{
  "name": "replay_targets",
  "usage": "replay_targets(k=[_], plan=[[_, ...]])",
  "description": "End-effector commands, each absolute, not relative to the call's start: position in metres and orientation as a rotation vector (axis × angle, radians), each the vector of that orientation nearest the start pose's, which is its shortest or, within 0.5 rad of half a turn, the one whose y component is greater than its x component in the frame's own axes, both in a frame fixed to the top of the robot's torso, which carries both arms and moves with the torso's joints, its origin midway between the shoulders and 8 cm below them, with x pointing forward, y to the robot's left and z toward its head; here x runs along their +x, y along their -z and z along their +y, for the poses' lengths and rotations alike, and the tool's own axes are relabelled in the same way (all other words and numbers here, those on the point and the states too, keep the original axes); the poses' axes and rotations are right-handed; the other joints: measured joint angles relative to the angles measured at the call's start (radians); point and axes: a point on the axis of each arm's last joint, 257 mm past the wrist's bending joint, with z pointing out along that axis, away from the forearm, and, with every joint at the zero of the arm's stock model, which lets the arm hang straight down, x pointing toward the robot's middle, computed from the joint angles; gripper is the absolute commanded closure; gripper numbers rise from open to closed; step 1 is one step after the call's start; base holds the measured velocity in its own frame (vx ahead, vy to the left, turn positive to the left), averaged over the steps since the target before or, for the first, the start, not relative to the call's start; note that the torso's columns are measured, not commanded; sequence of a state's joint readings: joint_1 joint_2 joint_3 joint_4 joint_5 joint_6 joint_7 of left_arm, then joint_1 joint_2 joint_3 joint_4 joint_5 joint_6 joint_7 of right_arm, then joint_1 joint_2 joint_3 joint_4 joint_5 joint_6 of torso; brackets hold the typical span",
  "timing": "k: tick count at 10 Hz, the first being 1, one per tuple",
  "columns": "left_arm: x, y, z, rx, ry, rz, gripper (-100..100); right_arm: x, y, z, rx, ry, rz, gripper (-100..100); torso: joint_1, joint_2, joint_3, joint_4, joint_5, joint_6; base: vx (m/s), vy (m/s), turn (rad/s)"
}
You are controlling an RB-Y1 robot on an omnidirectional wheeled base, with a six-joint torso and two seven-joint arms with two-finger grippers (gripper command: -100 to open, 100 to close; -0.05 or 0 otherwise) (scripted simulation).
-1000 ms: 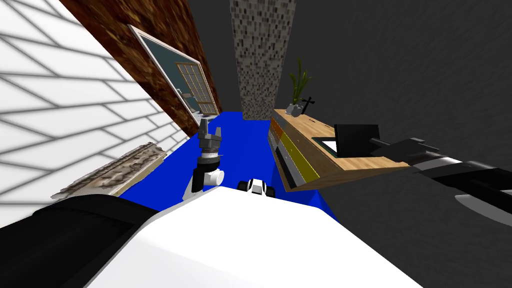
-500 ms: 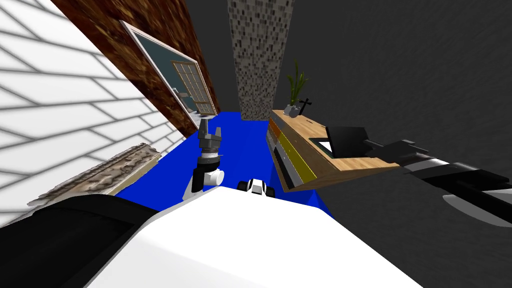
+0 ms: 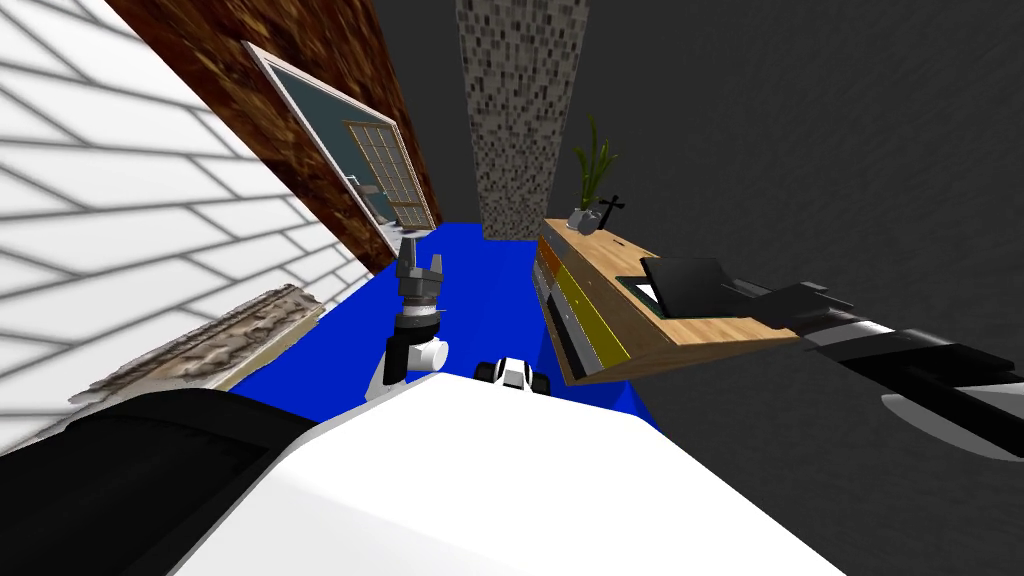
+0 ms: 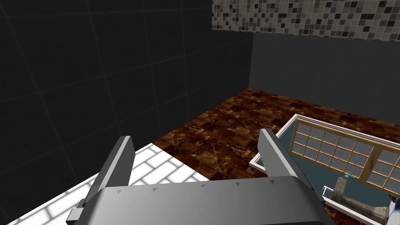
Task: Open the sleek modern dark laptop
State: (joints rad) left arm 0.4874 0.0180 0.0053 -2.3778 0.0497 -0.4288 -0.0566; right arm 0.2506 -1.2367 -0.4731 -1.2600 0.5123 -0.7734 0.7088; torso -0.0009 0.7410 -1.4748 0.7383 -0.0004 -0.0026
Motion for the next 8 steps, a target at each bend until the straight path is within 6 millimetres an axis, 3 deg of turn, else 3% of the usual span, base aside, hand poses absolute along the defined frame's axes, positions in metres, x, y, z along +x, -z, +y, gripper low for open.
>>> replay_targets(k=[1, 4, 5, 6, 7, 8], plan=[[0.335, -0.059, 0.280, -0.622, 1.293, 0.585, 0, 0.444, -0.018, -0.611, -0.809, 0.567, 1.416, -100, 0.001, 0.005, 0.004, 0.002, 0.001, 0.002, -0.217, -0.045, 0.286], [0.335, -0.059, 0.280, -0.622, 1.293, 0.585, 0, 0.439, -0.032, -0.668, -0.705, 0.686, 1.496, -100, 0.002, 0.001, 0.001, 0.001, 0.001, 0.003, -0.286, -0.051, 0.405], [0.335, -0.059, 0.280, -0.622, 1.293, 0.585, 0, 0.439, -0.032, -0.669, -0.701, 0.691, 1.497, -100, 0.000, -0.002, 0.000, 0.000, 0.000, 0.003, -0.253, -0.047, 0.324], [0.335, -0.058, 0.280, -0.622, 1.293, 0.585, 0, 0.436, -0.038, -0.688, -0.663, 0.733, 1.520, -100, -0.001, -0.006, -0.003, -0.001, 0.000, 0.003, -0.226, -0.036, 0.443], [0.335, -0.059, 0.280, -0.622, 1.293, 0.585, 0, 0.436, -0.038, -0.688, -0.663, 0.733, 1.520, -100, 0.000, -0.007, -0.004, -0.002, 0.000, 0.002, -0.142, -0.023, 0.226], [0.335, -0.058, 0.280, -0.623, 1.292, 0.585, 0, 0.431, -0.045, -0.707, -0.624, 0.776, 1.541, -100, 0.000, -0.010, -0.005, -0.002, 0.000, 0.004, -0.141, -0.009, 0.374]])
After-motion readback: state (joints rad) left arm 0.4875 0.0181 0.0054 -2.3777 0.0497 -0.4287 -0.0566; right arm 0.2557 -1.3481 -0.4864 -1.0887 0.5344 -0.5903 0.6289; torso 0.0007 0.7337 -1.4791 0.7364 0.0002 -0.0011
